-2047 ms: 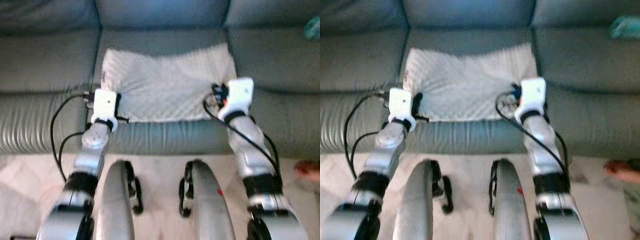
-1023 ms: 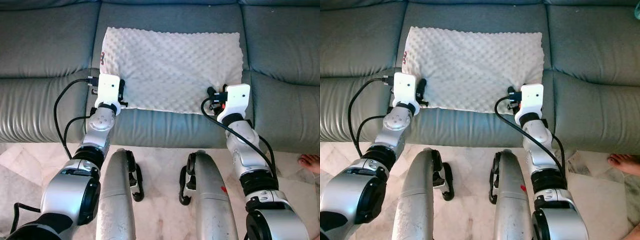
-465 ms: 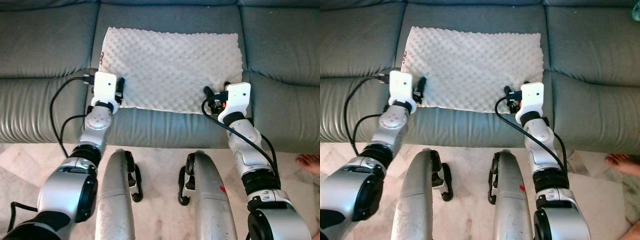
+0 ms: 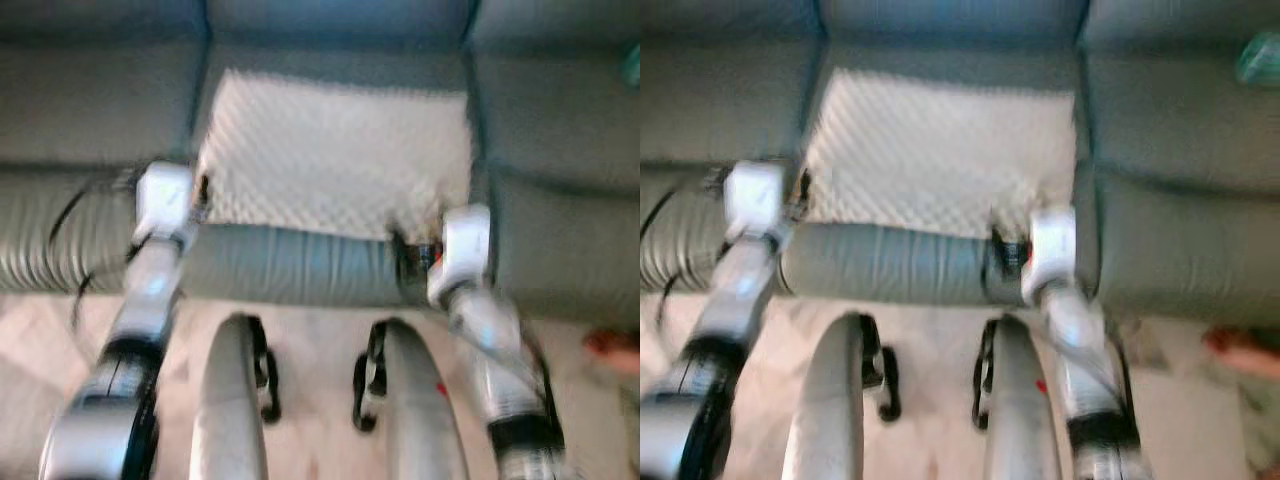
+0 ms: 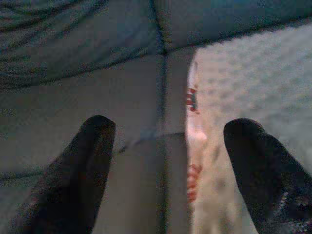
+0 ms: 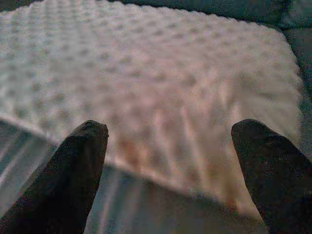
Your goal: Move the pillow to the sofa
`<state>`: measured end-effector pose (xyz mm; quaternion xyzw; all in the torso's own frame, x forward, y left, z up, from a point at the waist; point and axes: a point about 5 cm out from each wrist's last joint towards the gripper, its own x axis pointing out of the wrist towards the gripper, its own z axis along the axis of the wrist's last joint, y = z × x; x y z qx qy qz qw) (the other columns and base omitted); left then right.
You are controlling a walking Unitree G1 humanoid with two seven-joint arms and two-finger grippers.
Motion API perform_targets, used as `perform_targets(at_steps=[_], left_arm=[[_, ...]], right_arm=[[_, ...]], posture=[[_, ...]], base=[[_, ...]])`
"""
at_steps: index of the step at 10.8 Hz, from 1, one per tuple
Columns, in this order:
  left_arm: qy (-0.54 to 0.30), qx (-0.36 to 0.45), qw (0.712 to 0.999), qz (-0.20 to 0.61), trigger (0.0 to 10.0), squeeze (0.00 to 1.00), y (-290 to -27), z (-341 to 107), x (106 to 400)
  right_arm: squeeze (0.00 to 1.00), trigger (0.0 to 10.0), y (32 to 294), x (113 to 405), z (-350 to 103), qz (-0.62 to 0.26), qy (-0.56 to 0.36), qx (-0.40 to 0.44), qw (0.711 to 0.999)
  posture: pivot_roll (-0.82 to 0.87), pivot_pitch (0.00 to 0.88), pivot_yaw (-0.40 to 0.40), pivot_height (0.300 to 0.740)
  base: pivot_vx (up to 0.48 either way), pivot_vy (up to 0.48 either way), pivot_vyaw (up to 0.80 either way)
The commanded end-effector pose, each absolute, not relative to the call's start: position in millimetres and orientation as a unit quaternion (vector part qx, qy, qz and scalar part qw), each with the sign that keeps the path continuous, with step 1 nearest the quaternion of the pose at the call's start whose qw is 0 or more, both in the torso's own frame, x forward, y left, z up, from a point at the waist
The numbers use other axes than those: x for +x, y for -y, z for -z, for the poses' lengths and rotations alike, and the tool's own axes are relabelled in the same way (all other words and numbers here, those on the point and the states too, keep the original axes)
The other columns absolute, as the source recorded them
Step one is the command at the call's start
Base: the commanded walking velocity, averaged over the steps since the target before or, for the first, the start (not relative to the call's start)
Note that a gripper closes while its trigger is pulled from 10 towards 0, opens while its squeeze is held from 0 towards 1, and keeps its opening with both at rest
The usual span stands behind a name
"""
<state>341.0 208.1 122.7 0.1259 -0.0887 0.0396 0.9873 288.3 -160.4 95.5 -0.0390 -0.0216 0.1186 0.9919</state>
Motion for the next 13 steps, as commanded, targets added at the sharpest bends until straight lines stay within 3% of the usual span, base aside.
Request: perform_targets(at_steps=[1,4,6,7,13], left_arm=[[0.082,0.120,0.988,-0.046,10.0,1.00,-209,-116,333],[0.045,0.103,0.992,-0.054,10.0,1.00,-196,-76,270],[0.025,0.103,0.993,-0.055,10.0,1.00,-186,-68,255],[0.002,0.093,0.995,-0.041,10.0,0.00,-179,-67,256],[0.000,0.086,0.996,-0.022,10.0,0.00,-162,-76,276]], right_arm=[[1.00,10.0,158,280,-93,-0.123,0.018,-0.035,0.992],[1.00,10.0,166,241,-67,-0.083,-0.033,-0.039,0.995],[1.00,10.0,169,234,-70,-0.082,-0.034,-0.025,0.996],[0.00,10.0,168,247,-80,-0.069,-0.017,-0.038,0.997],[0.00,10.0,174,270,-94,-0.060,-0.003,-0.039,0.997]], posture=[[-0.05,0.142,0.001,0.627],[-0.01,0.006,-0.020,0.627],[0.01,0.000,-0.032,0.627],[0.01,0.000,-0.043,0.652],[-0.03,0.000,-0.045,0.740]], base=[[0.000,0.000,0.00],[0.000,0.000,0.00],[0.000,0.000,0.00],[0.000,0.000,0.00],[0.000,0.000,0.00]])
